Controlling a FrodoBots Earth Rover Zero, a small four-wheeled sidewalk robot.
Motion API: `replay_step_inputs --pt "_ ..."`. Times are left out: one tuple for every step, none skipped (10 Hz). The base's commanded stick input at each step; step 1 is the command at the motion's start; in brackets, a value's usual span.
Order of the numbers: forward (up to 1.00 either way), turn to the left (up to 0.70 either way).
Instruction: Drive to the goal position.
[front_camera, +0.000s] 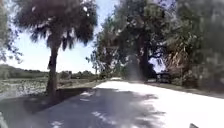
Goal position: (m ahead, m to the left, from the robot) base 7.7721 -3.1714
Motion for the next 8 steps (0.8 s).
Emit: replay_step_inputs --pt "0.7 -0.09" --pt "0.7 -0.14" --pt "0.7 -0.14" --pt "0.7 -0.14" --pt "0.7 -0.14" --pt "0.7 -0.04" --pt "0.7 0.0" --pt "0.7 0.0"
